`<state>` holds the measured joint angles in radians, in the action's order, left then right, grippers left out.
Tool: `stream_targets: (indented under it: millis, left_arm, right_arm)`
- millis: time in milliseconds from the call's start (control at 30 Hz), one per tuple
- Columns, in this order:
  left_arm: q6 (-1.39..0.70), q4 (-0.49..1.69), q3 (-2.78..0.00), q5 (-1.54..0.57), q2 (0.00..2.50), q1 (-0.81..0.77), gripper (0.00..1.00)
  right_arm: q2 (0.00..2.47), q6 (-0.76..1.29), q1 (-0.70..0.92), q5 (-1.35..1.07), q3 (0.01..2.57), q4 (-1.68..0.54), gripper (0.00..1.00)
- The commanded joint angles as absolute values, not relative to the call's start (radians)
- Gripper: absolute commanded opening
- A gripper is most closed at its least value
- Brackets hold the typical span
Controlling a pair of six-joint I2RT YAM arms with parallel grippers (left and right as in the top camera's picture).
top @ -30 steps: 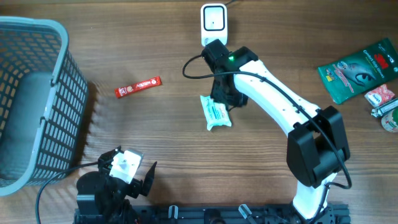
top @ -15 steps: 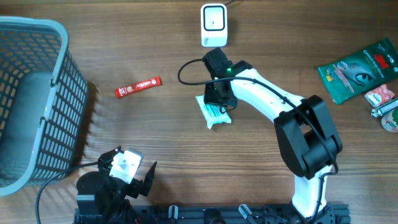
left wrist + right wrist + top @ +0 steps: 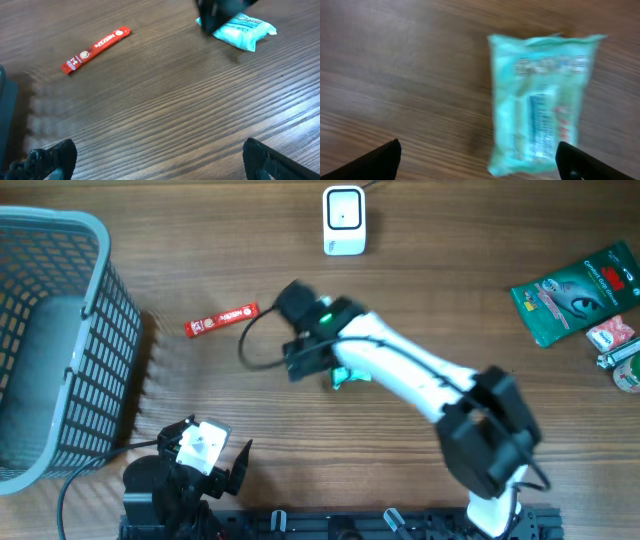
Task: Scan the item barcode
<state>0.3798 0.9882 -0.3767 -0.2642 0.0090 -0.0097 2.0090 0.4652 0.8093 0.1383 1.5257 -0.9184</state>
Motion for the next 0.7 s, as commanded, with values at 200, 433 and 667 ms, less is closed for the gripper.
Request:
stream_targets:
  millis: [200, 433, 667]
  left_arm:
    - [0.385, 0.989, -0.372, -0.280, 0.007, -0.004, 1.00]
    - [0.385, 0.989, -0.372, -0.280, 0.007, -0.004, 1.00]
    - [0.385, 0.989, -0.372, -0.280, 0.007, -0.004, 1.00]
  right_arm:
    - [2.175, 0.407, 0.798, 0.435, 1.509, -0.969, 0.71]
    - [2.165, 0.412, 0.755, 0.224, 1.531, -1.005, 0.05]
    - [1.921, 0.226, 0.633, -0.474, 1.708, -1.065, 0.05]
